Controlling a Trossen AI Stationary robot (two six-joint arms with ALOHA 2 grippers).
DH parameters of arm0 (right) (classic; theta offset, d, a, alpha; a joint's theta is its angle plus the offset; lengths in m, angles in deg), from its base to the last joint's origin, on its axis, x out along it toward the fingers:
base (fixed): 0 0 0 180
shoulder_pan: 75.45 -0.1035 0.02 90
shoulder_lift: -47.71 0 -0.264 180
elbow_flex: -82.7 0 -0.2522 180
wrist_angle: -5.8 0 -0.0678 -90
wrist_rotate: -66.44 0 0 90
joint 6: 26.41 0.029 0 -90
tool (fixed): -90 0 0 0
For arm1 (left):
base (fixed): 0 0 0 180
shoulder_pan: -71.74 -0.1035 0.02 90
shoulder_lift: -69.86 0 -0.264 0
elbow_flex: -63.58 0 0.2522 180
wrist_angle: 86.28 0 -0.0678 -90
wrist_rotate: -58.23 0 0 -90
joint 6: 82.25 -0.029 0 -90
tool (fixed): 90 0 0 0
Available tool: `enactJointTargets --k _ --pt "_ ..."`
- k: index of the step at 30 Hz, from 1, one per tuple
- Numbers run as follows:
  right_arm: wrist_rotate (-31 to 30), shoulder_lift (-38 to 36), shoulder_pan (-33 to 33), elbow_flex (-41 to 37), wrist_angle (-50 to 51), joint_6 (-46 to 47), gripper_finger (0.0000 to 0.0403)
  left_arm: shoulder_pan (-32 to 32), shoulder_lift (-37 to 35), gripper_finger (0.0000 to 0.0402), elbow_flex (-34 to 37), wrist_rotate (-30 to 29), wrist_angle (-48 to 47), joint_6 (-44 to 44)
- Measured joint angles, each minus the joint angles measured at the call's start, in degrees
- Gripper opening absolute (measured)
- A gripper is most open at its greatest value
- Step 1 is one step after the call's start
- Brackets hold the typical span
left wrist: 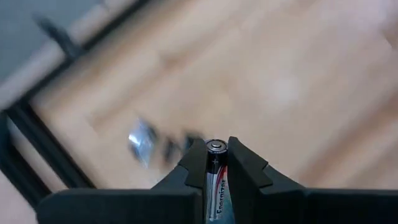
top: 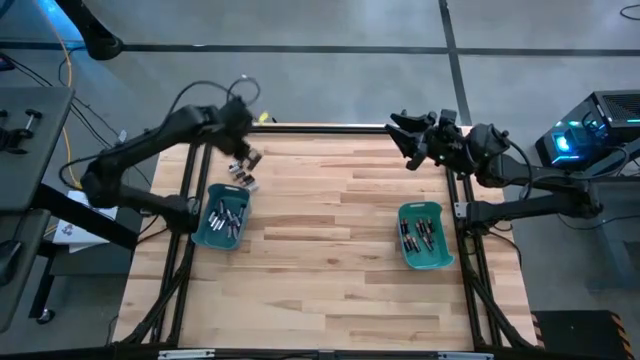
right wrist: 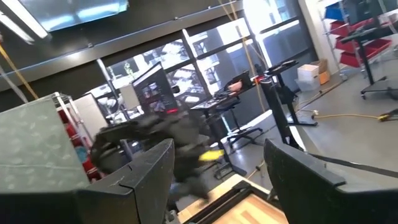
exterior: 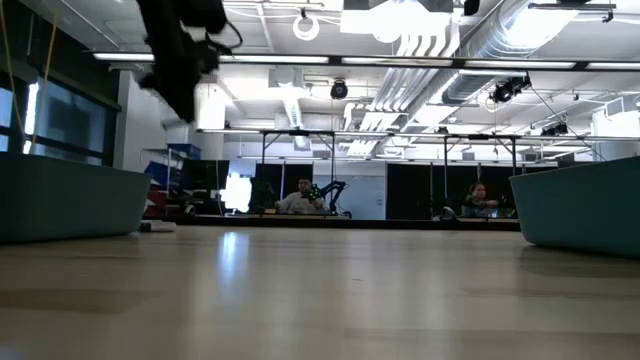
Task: Sort batteries
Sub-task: Put the silver battery into the blue bin
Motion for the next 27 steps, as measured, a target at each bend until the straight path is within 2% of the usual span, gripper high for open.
enactJointTargets --k 5,7,10,14,21,27 --pt "0.3 0.9 2.0 0.0 -0.1 -1.9 0.0243 12.6 -6.5 0.0024 0.1 3.7 -11.6 18.8" --pt "1.0 1.5 2.8 0.0 -0.1 -2.6 0.0243 17.1 -8.7 0.0024 1.5 5.9 -13.4 27.0" --pt "2.9 2.7 4.1 0.0 -0.7 -2.8 0.0243 22.6 -11.4 0.0024 7.1 8.0 -13.4 36.2" --pt "6.5 4.2 5.6 0.0 -3.1 -2.6 0.0243 27.3 -14.4 0.0024 18.3 8.8 -10.4 45.4" --pt "8.3 4.9 6.1 0.0 -6.8 -2.6 0.0243 30.3 -15.7 0.0030 33.8 8.8 2.1 54.0" --pt "8.4 4.7 6.1 0.0 -7.0 -2.6 0.0243 31.1 -13.9 0.0031 37.3 3.3 6.5 52.3"
